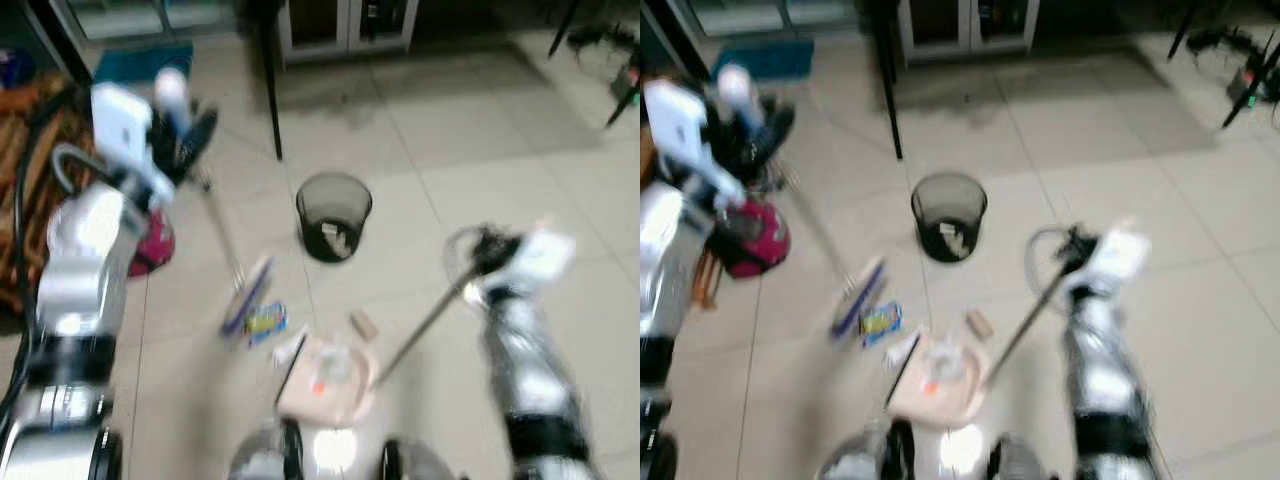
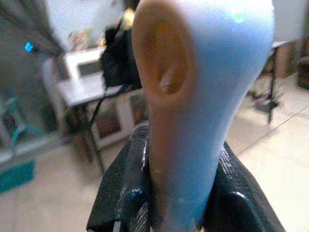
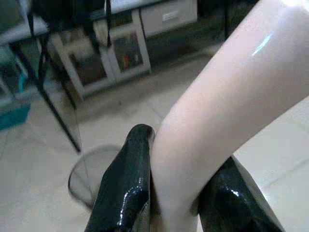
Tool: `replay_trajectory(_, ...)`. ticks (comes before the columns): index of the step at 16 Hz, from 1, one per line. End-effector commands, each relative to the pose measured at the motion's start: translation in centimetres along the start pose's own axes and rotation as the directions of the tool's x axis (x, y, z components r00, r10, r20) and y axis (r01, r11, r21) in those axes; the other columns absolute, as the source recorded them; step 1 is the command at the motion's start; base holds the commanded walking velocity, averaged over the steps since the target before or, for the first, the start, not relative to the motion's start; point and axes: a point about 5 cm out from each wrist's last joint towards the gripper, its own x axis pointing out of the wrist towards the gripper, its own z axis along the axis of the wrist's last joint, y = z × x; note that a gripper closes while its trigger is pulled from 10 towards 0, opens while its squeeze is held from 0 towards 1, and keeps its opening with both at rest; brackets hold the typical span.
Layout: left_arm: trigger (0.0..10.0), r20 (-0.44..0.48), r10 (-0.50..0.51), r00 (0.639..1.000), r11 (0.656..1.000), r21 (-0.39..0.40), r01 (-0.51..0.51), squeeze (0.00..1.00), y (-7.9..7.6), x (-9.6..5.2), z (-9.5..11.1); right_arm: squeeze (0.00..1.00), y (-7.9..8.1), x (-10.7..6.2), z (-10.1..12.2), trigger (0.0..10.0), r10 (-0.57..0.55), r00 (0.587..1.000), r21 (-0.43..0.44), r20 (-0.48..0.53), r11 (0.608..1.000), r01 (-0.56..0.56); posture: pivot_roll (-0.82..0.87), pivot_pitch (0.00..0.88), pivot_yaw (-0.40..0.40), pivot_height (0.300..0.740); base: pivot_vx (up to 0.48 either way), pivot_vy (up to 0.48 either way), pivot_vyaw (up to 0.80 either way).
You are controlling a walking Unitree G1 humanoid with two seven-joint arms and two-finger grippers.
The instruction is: Sweep floor
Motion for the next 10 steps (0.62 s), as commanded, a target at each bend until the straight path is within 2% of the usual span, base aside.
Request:
replay_trajectory(1, 10.0, 0.008, 0.015, 1.0, 1.0, 0.014, -0.016, 0.0, -0.1, -0.3, 0.4, 0.0, 0.2, 0.3, 2.7, 10.0, 0.009, 0.997, 0.034, 0.077, 0.999, -0.011, -0.02, 0.102, 0.052, 0.74, 0.0, 0.0, 0.0)
replay_trajectory(4, 10.0, -0.018, 0.067, 0.998, 0.997, -0.028, -0.068, 0.0, -2.1, -1.1, -1.0, 0.0, 0.5, 1.6, 7.4, 10.0, 0.017, 0.987, 0.019, 0.157, 1.0, -0.02, -0.04, 0.076, 0.049, 0.74, 0.0, 0.0, 0.0)
replay_trajectory(5, 10.0, -0.02, 0.075, 0.997, 0.997, -0.025, -0.075, 0.0, -2.3, -1.1, -1.1, 0.0, 0.5, 1.8, 7.8, 10.0, 0.013, 0.987, 0.018, 0.162, 1.0, -0.016, -0.04, 0.073, 0.05, 0.74, 0.0, 0.0, 0.0)
replay_trajectory(6, 10.0, -0.015, 0.115, 0.993, 0.993, -0.009, -0.115, 0.0, -2.7, -1.2, -1.4, 0.0, 0.8, 2.3, 9.1, 10.0, -0.007, 0.984, 0.033, 0.178, 0.999, 0.001, -0.03, 0.061, 0.05, 0.74, 0.0, 0.0, 0.0)
replay_trajectory(10, 10.0, 0.029, 0.209, 0.978, 0.978, 0.018, -0.209, 0.0, -3.4, -1.9, -1.0, 0.0, 1.5, 2.6, 12.6, 10.0, -0.044, 0.981, 0.069, 0.189, 0.997, 0.032, -0.02, 0.032, 0.058, 0.74, 0.061, 0.0, 0.0)
